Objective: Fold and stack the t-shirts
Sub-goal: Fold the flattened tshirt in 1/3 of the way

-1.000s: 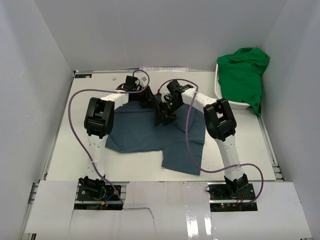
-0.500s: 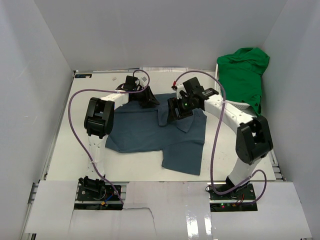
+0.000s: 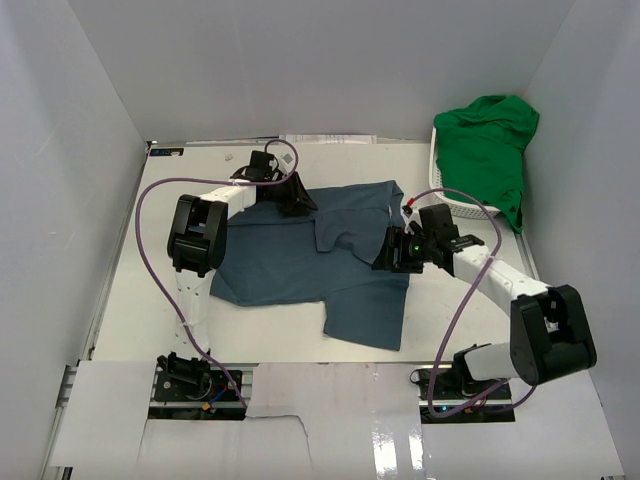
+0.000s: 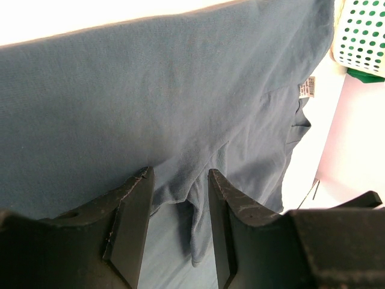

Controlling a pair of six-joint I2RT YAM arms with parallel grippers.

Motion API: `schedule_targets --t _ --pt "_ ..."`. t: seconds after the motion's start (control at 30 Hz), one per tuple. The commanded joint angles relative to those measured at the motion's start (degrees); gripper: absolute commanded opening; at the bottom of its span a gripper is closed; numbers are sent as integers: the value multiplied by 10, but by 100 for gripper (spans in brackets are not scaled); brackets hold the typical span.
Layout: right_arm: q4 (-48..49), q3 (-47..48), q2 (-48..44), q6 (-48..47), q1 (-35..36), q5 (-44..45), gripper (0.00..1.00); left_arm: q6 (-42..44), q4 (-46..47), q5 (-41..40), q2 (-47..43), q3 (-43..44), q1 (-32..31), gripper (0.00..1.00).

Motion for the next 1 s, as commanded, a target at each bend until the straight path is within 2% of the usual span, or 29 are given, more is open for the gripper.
schedule_targets --t 0.0,0.23,0.53,0.97 --pt "114 -41 -35 49 -17 -39 69 12 -28 -7 -26 9 5 52" --pt "183 -78 -35 76 -56 -91 69 12 -28 -5 -27 6 4 52" --pt "263 -91 42 100 -69 -137 69 12 -27 -7 -31 1 5 53" --pt "339 -71 146 114 -70 -152 68 15 -28 -5 -33 -2 4 53"
